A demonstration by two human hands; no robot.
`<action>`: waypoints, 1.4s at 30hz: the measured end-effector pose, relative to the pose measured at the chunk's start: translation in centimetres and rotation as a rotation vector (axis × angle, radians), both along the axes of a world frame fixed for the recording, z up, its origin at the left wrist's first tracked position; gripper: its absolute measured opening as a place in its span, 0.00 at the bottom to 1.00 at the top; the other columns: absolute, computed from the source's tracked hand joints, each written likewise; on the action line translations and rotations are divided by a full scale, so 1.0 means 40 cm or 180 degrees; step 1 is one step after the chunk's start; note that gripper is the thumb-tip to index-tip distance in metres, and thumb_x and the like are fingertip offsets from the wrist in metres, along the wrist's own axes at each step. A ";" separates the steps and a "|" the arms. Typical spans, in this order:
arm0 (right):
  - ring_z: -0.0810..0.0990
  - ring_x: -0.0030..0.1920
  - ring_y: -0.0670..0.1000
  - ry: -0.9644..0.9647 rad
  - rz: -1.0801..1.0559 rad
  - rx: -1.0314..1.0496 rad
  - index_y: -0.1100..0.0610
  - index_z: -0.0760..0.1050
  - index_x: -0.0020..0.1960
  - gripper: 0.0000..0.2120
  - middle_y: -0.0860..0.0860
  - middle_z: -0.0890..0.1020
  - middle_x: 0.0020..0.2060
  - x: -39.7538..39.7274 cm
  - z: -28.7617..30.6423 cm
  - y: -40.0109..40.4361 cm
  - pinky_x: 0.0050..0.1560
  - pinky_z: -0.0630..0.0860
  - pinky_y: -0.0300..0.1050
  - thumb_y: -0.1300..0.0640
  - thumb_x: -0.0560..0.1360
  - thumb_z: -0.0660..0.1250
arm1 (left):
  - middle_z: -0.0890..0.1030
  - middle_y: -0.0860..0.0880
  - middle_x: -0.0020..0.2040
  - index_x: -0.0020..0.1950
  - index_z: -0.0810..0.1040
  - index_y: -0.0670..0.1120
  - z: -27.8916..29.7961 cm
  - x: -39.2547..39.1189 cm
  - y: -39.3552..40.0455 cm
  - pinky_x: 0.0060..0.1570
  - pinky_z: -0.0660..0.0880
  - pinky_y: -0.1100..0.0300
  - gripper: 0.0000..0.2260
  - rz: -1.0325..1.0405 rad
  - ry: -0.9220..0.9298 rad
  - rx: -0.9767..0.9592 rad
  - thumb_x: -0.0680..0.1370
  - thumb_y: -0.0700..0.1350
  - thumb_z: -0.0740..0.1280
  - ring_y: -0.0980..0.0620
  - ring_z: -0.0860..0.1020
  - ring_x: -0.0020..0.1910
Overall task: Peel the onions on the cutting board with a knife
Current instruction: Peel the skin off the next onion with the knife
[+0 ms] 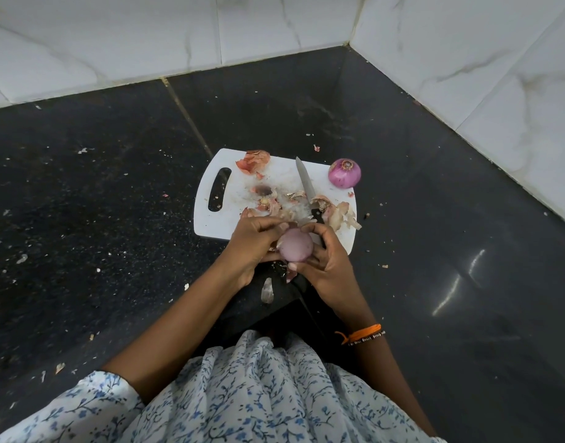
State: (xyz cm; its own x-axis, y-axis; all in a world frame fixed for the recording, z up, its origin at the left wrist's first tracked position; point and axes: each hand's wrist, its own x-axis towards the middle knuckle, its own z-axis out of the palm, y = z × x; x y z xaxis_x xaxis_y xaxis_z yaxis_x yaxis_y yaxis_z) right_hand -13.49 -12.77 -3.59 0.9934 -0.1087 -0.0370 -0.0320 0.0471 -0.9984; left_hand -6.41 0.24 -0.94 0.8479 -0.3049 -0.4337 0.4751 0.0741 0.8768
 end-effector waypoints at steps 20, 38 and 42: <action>0.74 0.63 0.52 -0.0262 -0.0285 -0.0710 0.54 0.69 0.65 0.27 0.55 0.73 0.61 -0.001 -0.001 -0.014 0.60 0.74 0.42 0.71 0.71 0.70 | 0.79 0.45 0.36 0.44 0.76 0.40 0.004 -0.010 -0.005 0.32 0.80 0.60 0.02 0.0283 -0.0144 -0.0170 0.77 0.37 0.66 0.55 0.81 0.30; 0.77 0.62 0.57 -0.0187 -0.0446 0.0508 0.49 0.70 0.65 0.18 0.53 0.77 0.63 -0.008 0.016 -0.003 0.59 0.76 0.51 0.60 0.77 0.64 | 0.83 0.48 0.46 0.42 0.82 0.50 -0.001 -0.004 0.009 0.44 0.79 0.61 0.12 0.0234 -0.0771 0.0541 0.77 0.33 0.65 0.55 0.81 0.43; 0.78 0.61 0.54 -0.0113 -0.0523 0.0086 0.52 0.70 0.64 0.20 0.56 0.76 0.62 -0.003 0.015 0.001 0.60 0.76 0.51 0.62 0.75 0.67 | 0.84 0.55 0.43 0.43 0.81 0.54 0.020 -0.013 0.000 0.42 0.79 0.62 0.02 -0.0024 -0.0968 0.0439 0.74 0.46 0.71 0.55 0.82 0.44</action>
State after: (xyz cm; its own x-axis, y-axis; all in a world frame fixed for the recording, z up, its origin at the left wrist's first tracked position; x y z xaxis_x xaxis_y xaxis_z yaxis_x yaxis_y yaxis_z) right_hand -13.62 -12.73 -2.97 0.9630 -0.2693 -0.0074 0.0135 0.0756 -0.9971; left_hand -6.93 0.25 -0.15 0.9428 -0.2676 -0.1987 0.1901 -0.0578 0.9801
